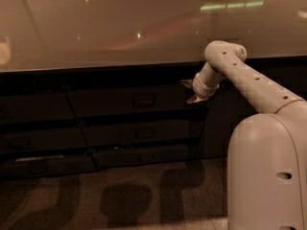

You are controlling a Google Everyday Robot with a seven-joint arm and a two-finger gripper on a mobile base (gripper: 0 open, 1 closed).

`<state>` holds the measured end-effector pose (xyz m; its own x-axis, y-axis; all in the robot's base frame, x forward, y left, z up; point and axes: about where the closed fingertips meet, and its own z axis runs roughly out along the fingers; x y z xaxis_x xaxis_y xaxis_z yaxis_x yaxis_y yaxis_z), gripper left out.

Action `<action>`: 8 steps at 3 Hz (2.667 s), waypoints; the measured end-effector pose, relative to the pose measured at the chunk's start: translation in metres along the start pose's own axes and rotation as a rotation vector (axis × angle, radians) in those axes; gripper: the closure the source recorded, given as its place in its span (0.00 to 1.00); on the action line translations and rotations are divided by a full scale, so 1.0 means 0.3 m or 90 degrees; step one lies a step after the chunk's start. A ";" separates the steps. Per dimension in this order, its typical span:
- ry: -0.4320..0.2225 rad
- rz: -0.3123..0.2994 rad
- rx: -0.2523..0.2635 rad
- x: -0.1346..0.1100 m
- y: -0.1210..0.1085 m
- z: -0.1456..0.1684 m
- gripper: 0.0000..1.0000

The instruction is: Open top drawer

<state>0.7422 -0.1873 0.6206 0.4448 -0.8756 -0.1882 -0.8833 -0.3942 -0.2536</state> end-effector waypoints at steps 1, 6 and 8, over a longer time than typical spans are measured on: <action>0.000 0.000 0.000 0.000 0.000 0.000 1.00; 0.001 -0.005 0.005 -0.008 -0.001 -0.040 1.00; 0.018 -0.003 0.028 0.005 0.005 -0.101 1.00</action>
Offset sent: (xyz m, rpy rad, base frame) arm 0.0000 0.0000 0.0000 0.0000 0.0000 0.0000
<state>0.7371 -0.1977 0.6487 0.4445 -0.8813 -0.1606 -0.8734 -0.3866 -0.2961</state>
